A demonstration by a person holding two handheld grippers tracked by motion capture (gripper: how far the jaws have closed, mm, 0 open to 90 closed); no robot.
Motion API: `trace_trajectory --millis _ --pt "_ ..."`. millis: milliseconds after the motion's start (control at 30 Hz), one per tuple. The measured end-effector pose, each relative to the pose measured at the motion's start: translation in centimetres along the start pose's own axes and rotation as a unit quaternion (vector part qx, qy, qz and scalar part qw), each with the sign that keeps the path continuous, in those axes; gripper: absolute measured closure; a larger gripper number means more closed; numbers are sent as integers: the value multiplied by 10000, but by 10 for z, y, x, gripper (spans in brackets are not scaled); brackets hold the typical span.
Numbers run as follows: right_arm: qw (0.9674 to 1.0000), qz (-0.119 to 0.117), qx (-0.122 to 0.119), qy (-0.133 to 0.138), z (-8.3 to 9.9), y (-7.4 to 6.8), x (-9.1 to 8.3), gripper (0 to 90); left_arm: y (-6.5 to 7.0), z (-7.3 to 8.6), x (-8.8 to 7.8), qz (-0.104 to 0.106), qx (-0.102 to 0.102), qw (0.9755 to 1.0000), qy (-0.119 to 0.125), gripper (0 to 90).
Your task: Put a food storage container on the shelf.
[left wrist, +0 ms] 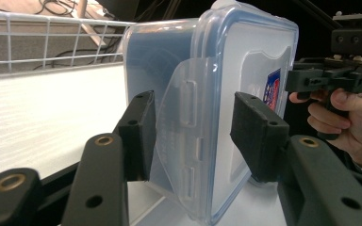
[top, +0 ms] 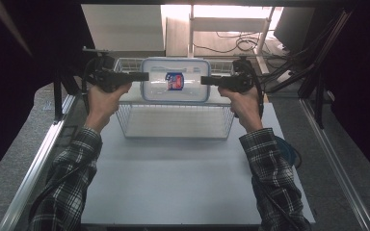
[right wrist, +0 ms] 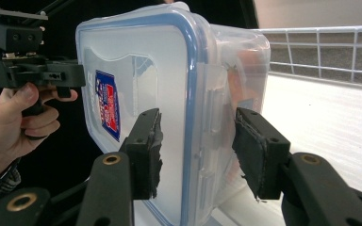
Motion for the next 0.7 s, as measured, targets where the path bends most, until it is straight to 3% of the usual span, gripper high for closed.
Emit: trace_trajectory --millis 133,267,467,667,700 --pt "10000 -11 63 12 -2 2 1 520 -1 0 1 -4 -8 10000 40 508" --pt "10000 74 59 21 -3 2 4 504 -1 0 4 -113 168 9998 73 491" --pt "9999 124 -24 -11 -3 1 4 499 -4 2 4 -90 97 9998 171 490" --pt "9997 210 -128 -28 -3 0 7 481 -5 3 6 -380 219 9990 44 461" --pt "9997 217 -110 -29 -2 0 7 478 -5 3 6 -380 219 9990 44 497"
Point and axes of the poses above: each handheld gripper's, and its own axes: x roughly forward along the jaws, z roughly out of its underside, y roughly to its right, the point moved 5 cm from there along x, roughly forward along the jaws
